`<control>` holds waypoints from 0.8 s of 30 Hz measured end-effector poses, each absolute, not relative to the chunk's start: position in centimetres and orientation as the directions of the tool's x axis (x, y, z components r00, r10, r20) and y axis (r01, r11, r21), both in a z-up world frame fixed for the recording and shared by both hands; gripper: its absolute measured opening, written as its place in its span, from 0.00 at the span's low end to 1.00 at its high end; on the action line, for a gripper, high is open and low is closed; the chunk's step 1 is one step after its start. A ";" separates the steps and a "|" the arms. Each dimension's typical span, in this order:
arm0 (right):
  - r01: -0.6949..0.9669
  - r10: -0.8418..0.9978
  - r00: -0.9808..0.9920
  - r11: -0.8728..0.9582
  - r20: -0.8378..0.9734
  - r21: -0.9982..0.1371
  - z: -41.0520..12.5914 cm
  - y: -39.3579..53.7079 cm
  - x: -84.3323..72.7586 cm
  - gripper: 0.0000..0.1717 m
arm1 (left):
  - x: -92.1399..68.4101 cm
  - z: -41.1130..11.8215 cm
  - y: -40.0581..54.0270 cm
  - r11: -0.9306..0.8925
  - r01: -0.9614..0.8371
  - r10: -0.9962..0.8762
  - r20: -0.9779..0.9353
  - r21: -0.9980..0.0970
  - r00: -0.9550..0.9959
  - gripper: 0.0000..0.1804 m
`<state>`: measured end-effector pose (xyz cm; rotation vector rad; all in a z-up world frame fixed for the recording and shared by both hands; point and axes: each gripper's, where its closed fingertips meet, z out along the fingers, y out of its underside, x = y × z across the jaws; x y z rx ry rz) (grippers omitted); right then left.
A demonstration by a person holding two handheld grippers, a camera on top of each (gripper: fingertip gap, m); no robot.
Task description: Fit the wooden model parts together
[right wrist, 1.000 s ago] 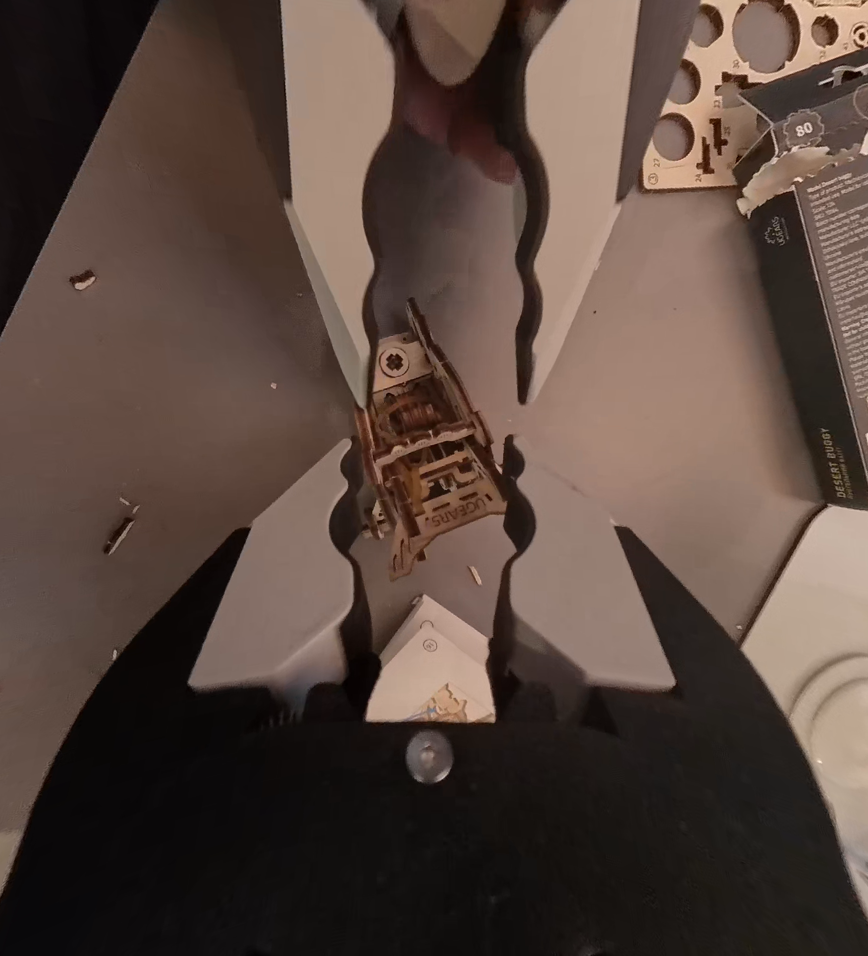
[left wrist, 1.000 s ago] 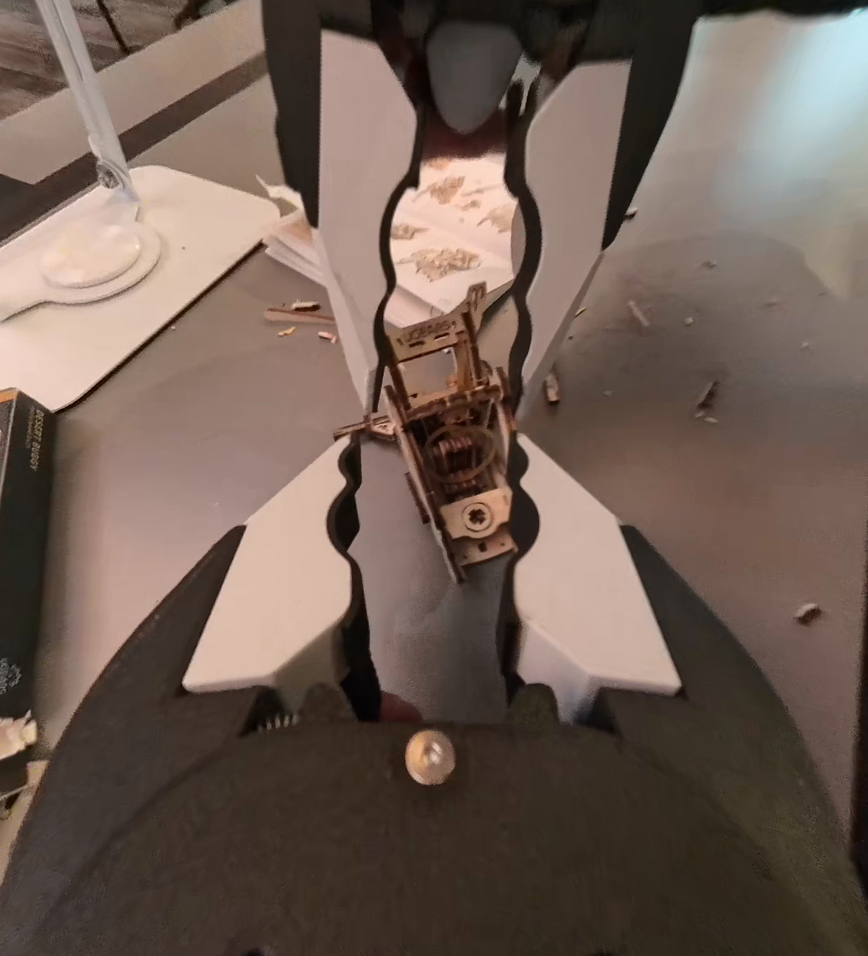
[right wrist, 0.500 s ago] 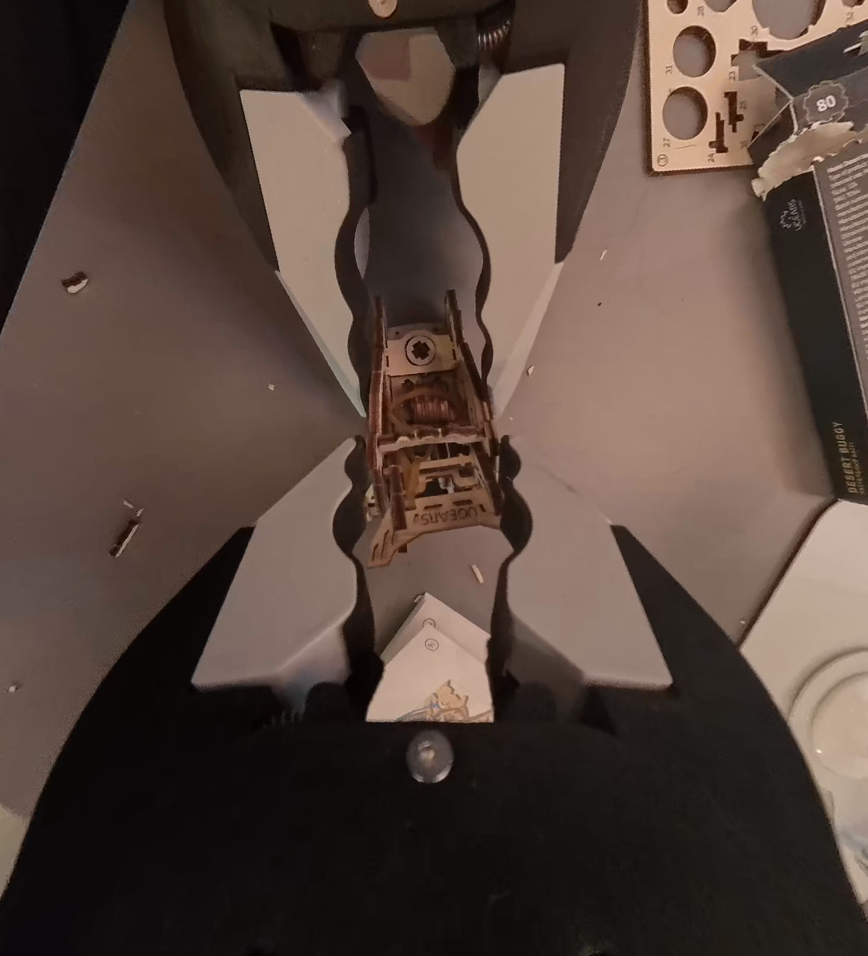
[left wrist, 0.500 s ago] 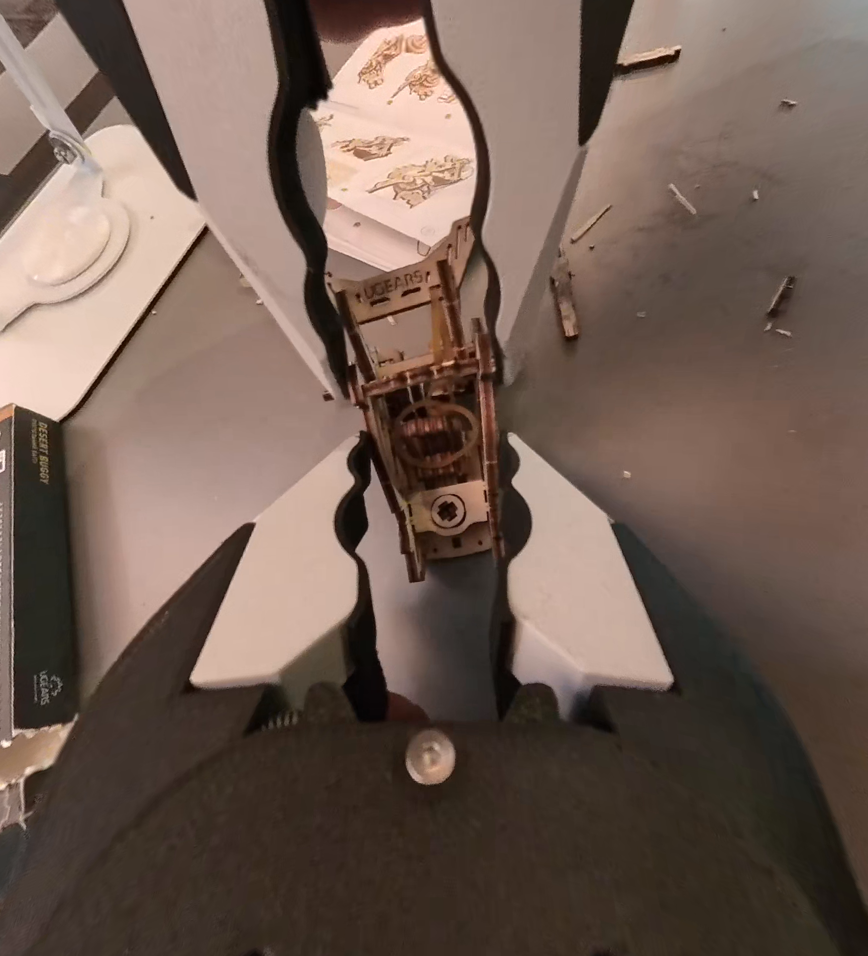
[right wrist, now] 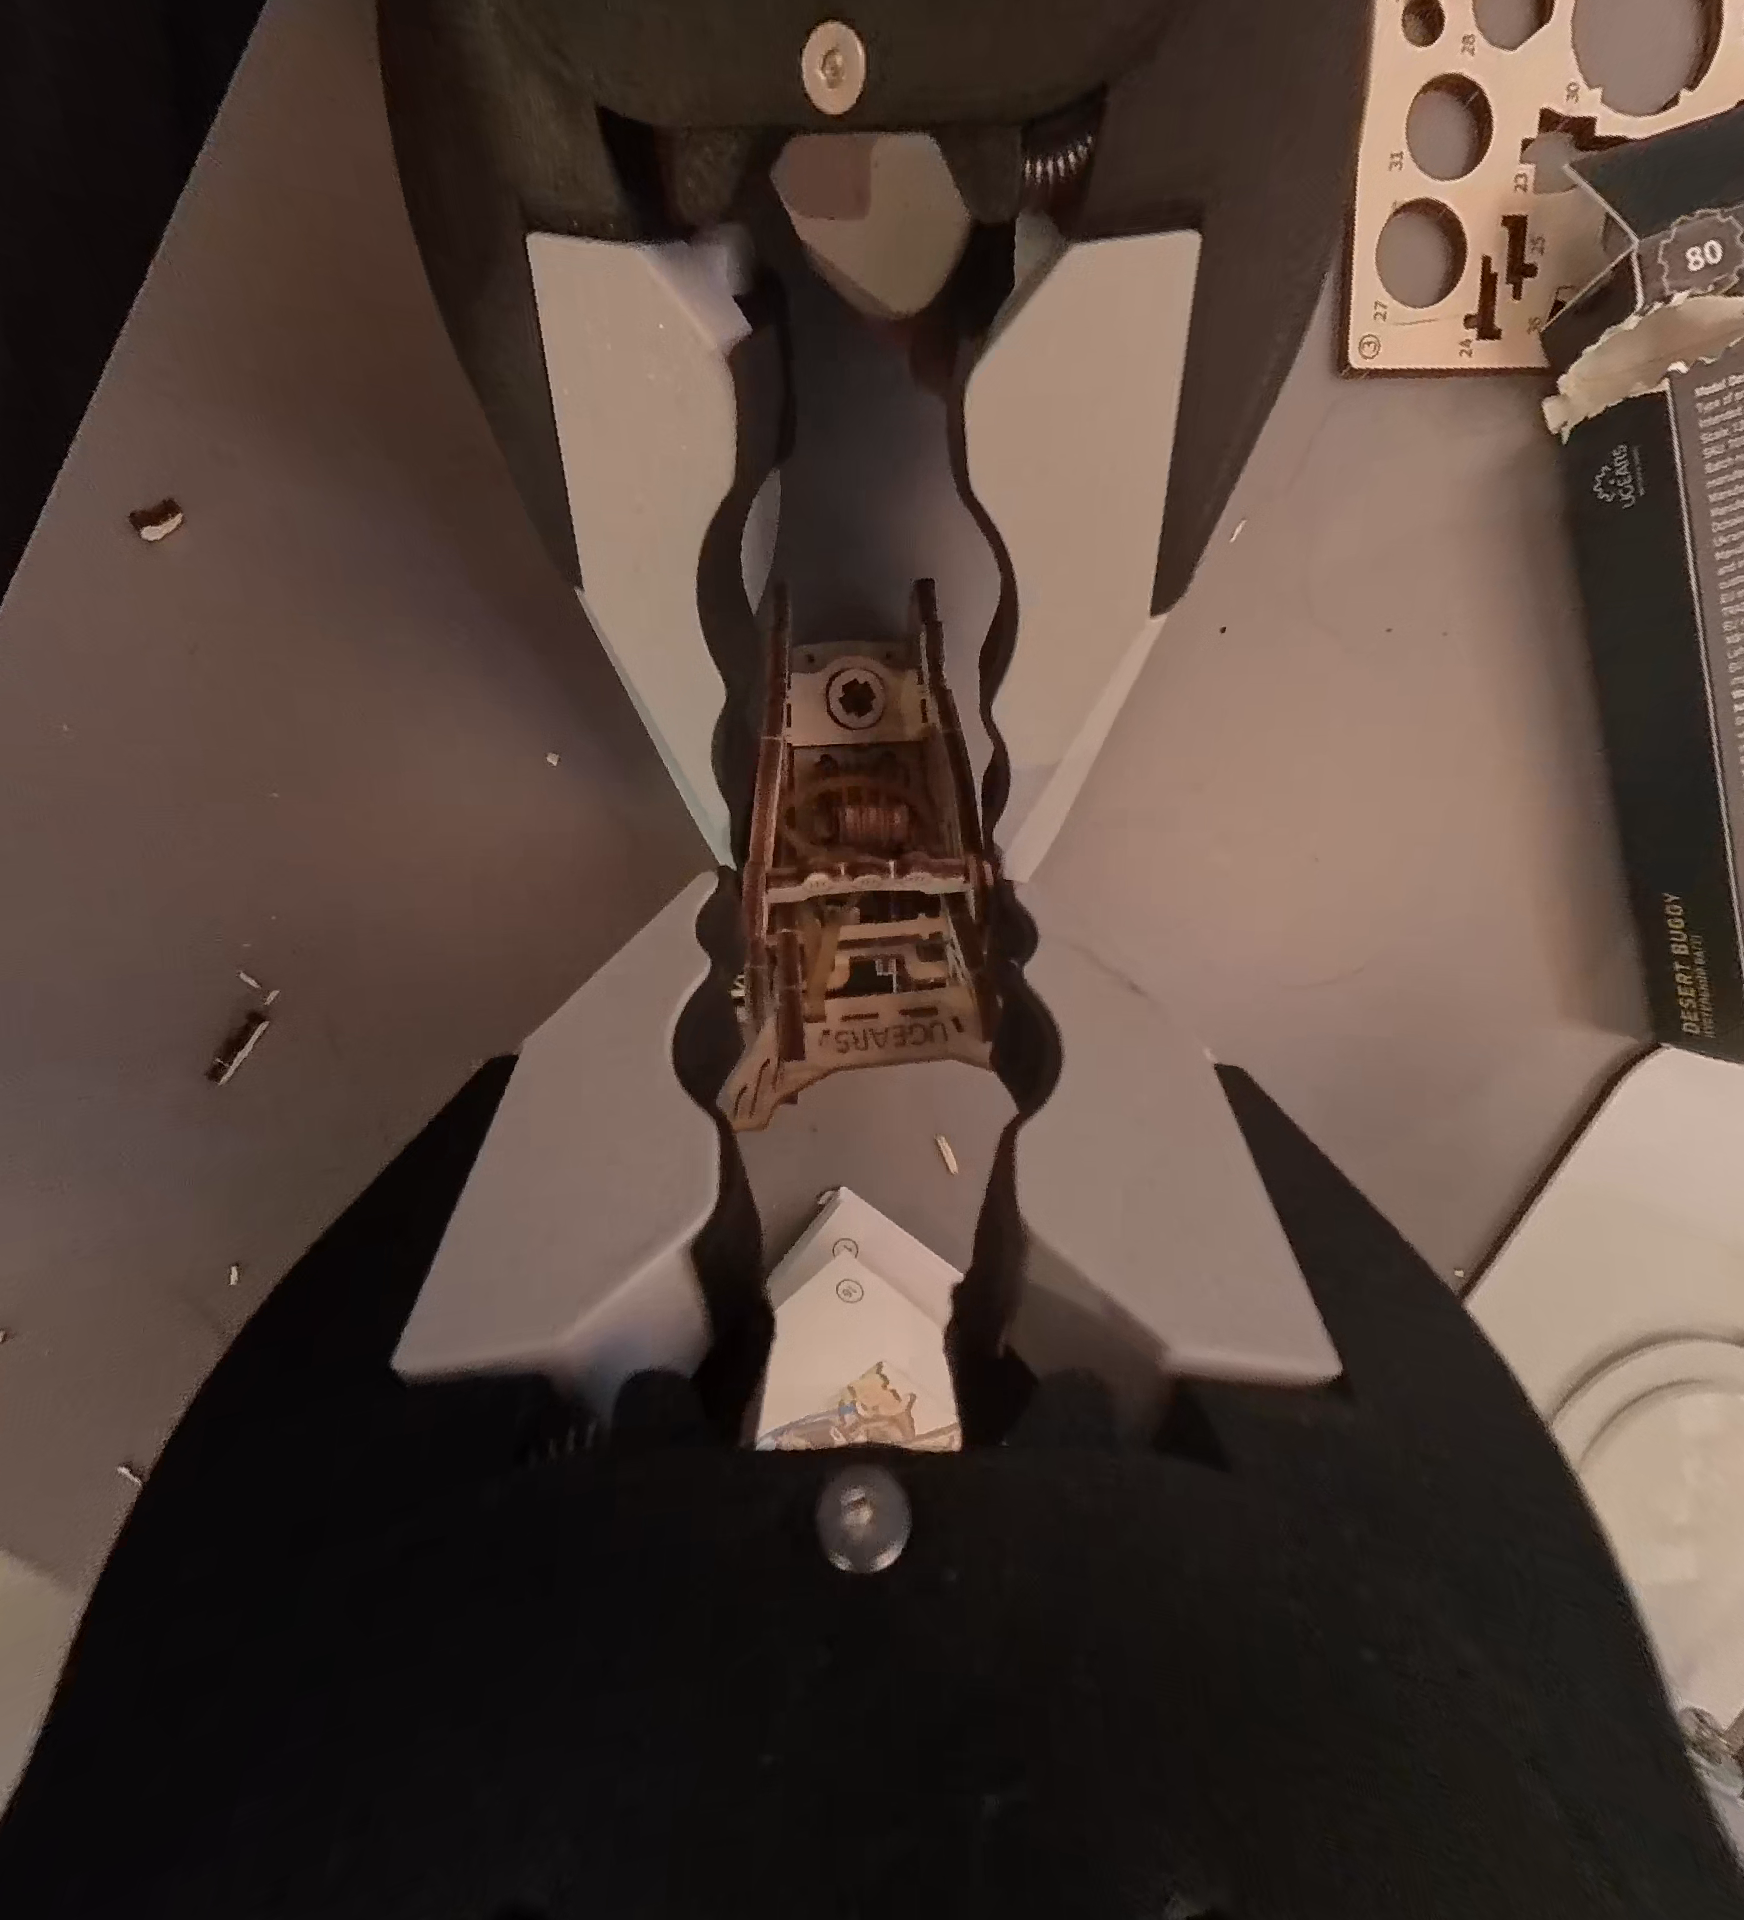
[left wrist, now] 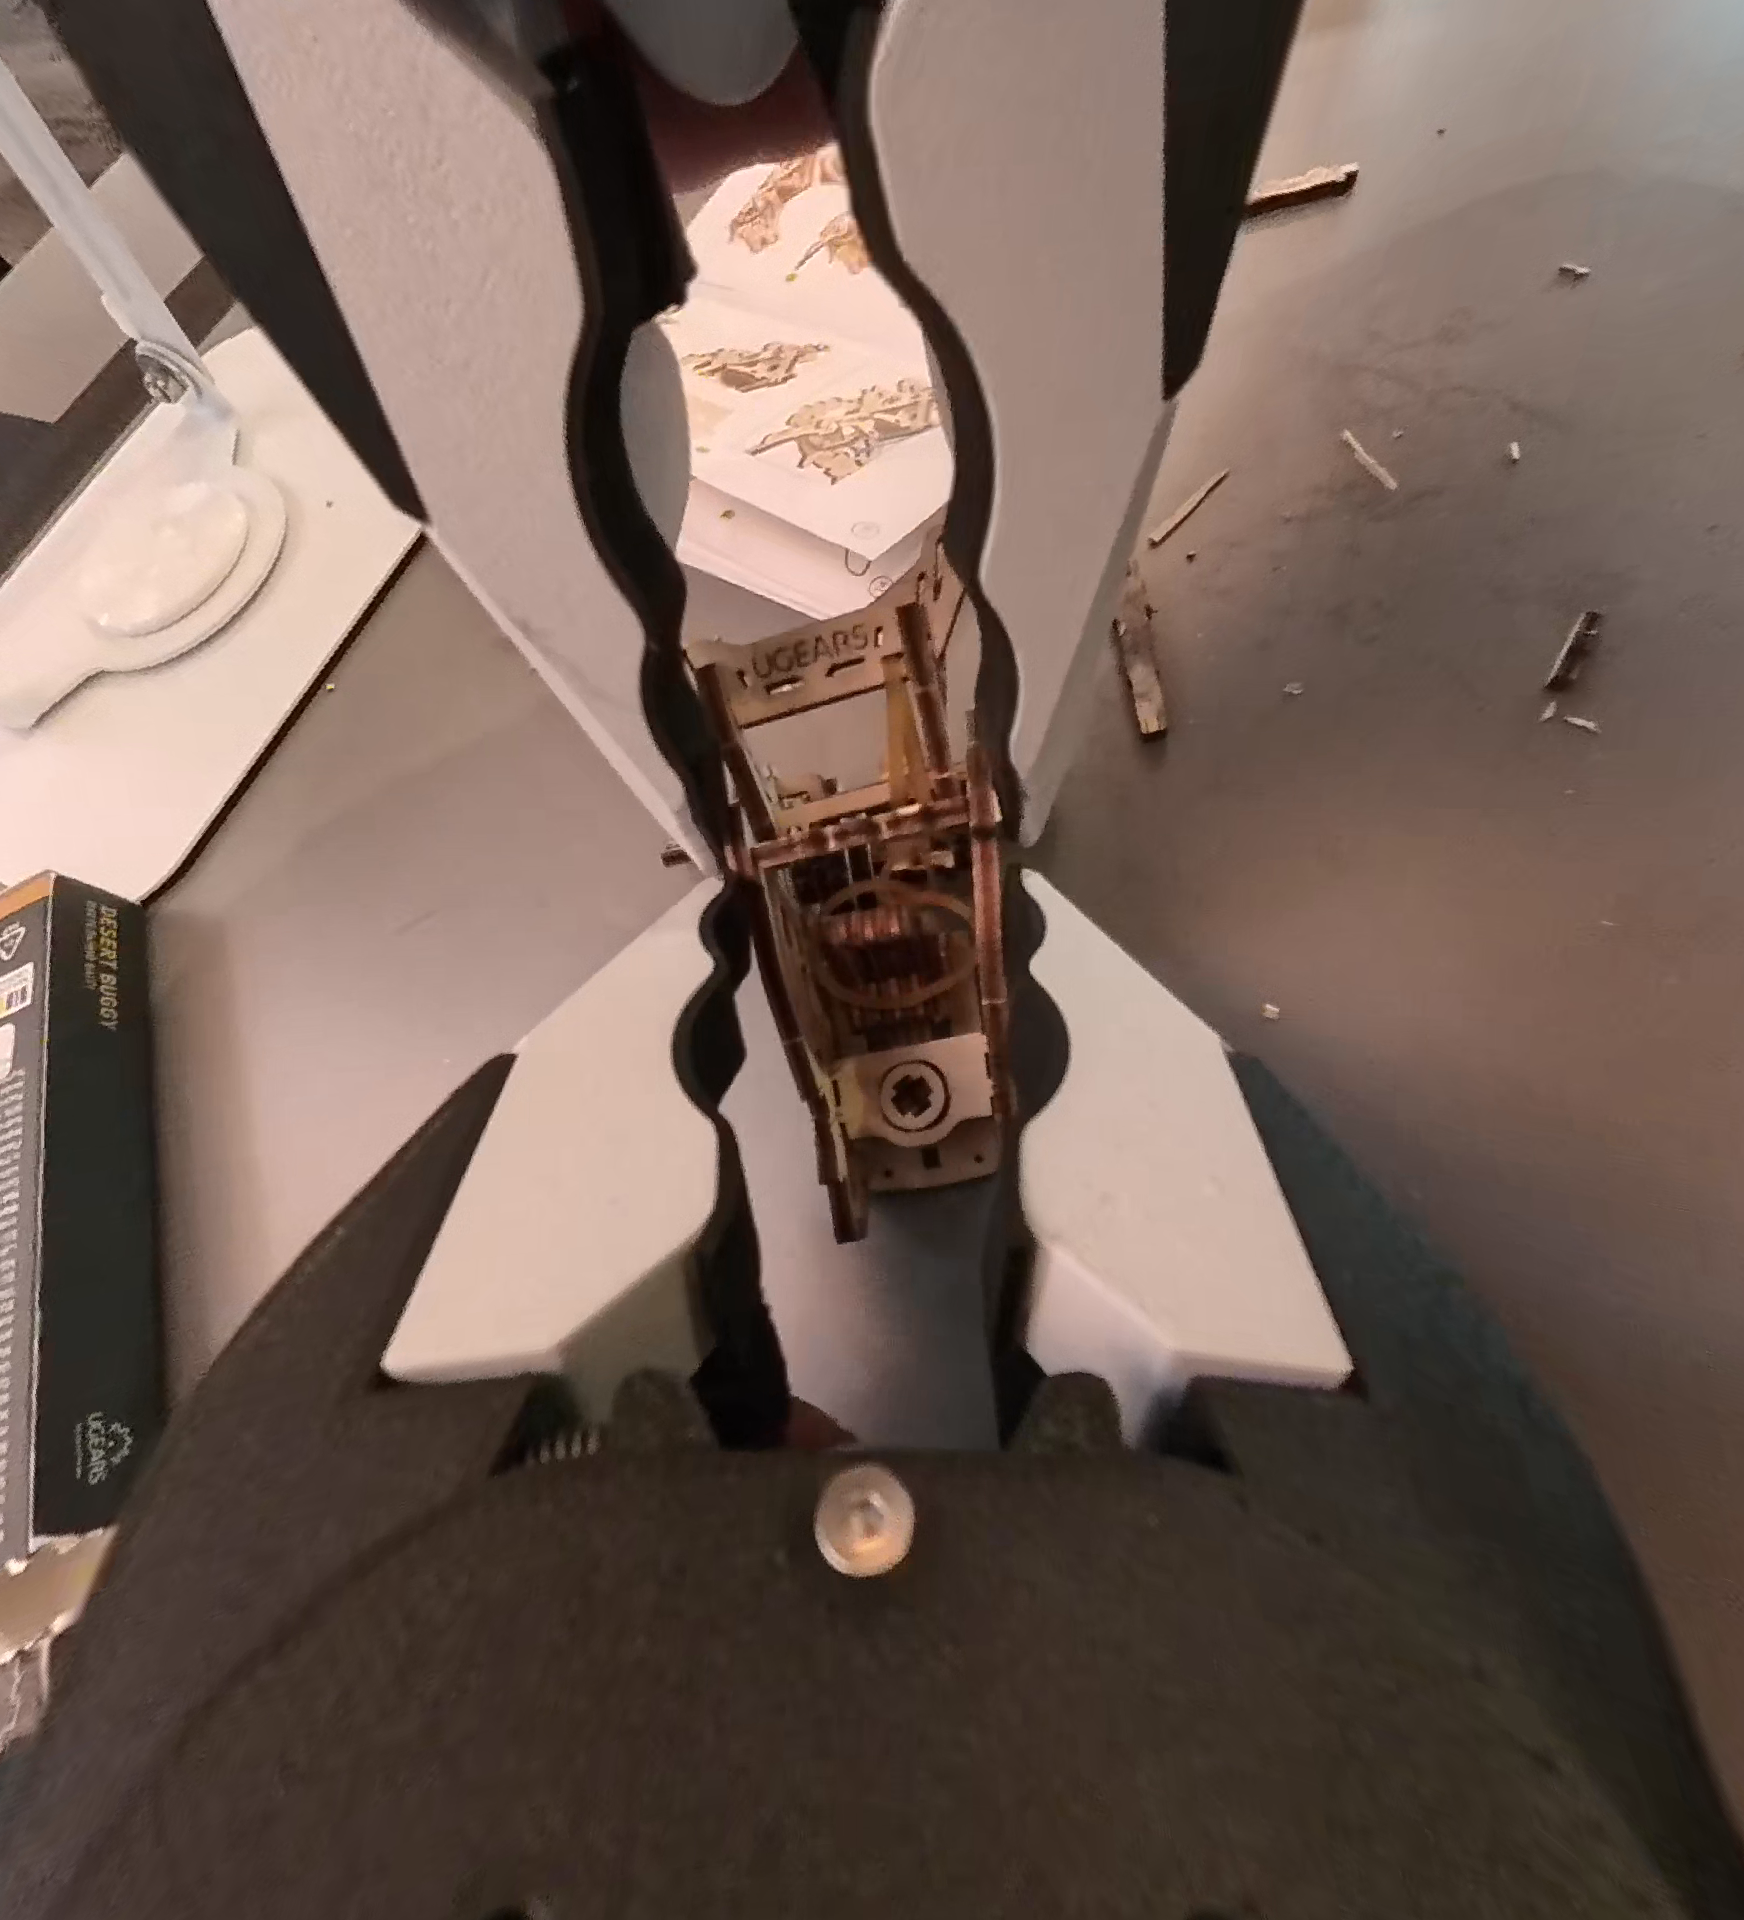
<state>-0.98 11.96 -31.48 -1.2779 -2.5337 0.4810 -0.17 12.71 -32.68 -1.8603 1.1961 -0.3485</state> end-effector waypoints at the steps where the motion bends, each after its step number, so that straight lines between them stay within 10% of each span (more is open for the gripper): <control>1: 0.726 0.813 -0.576 0.557 0.085 -0.404 -31.5 12.0 -1.0 0.25 | -0.2 -32.7 12.7 -0.157 -0.595 -0.841 -0.209 -0.788 0.499 0.26; 24: 0.733 0.827 -0.553 0.541 0.101 -0.412 -31.7 11.9 -1.1 0.26 | -0.4 -33.0 13.0 -0.158 -0.619 -0.836 -0.230 -0.769 0.499 0.29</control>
